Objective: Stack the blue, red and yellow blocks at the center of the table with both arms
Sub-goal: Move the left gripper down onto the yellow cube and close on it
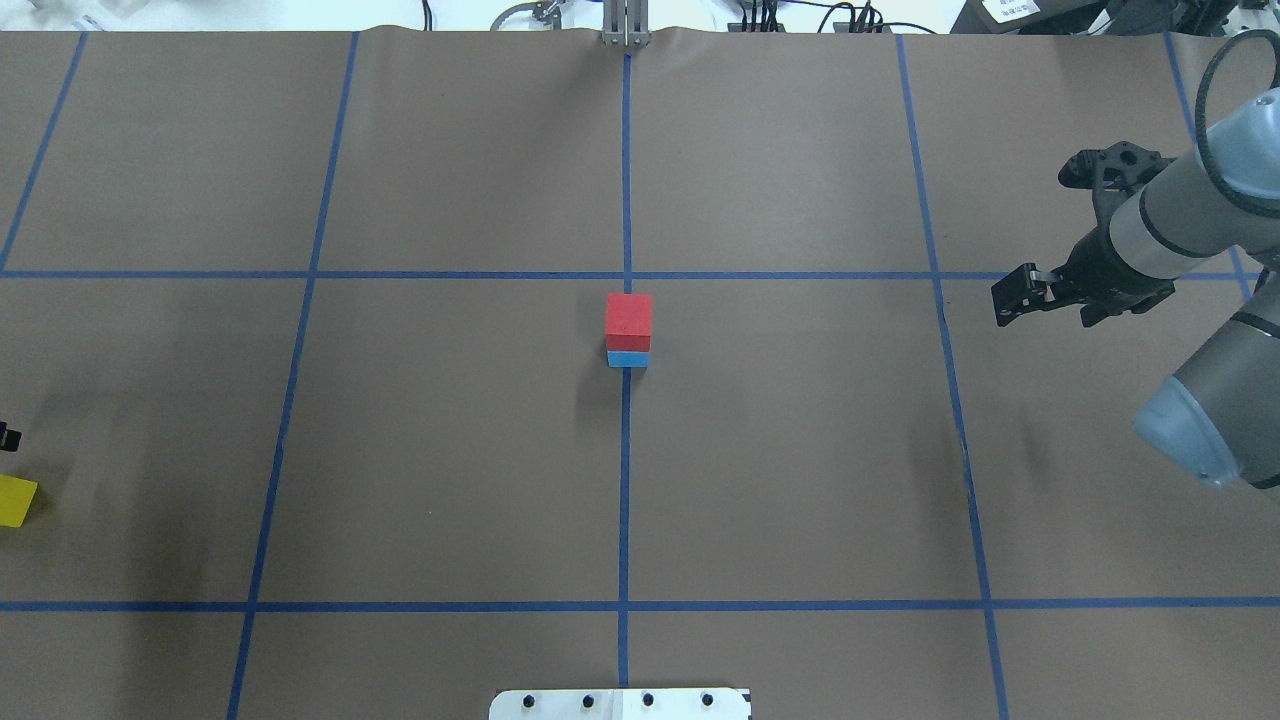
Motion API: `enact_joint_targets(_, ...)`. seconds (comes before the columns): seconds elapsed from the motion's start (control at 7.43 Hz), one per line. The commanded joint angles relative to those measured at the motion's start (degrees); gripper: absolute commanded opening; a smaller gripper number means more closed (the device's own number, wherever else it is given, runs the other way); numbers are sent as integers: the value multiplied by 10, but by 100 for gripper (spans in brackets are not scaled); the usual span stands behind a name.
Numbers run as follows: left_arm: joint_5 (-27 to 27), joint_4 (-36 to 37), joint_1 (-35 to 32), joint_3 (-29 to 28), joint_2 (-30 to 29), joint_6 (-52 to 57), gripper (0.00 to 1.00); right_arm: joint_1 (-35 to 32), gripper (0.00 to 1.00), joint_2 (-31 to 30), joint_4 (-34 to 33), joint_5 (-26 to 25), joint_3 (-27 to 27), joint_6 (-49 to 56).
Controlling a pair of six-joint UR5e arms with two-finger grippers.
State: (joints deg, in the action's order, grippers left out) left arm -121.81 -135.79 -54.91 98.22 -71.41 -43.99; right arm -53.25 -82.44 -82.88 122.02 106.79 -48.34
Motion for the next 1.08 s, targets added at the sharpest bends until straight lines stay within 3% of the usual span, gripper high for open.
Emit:
enact_joint_targets(0.0, 29, 0, 39, 27, 37, -22, 99, 1, 99, 0, 0, 0, -1, 0)
enact_joint_targets(0.94, 27, 18, 72, 10, 24, -3, 94, 1, 99, 4, 0, 0, -7, 0)
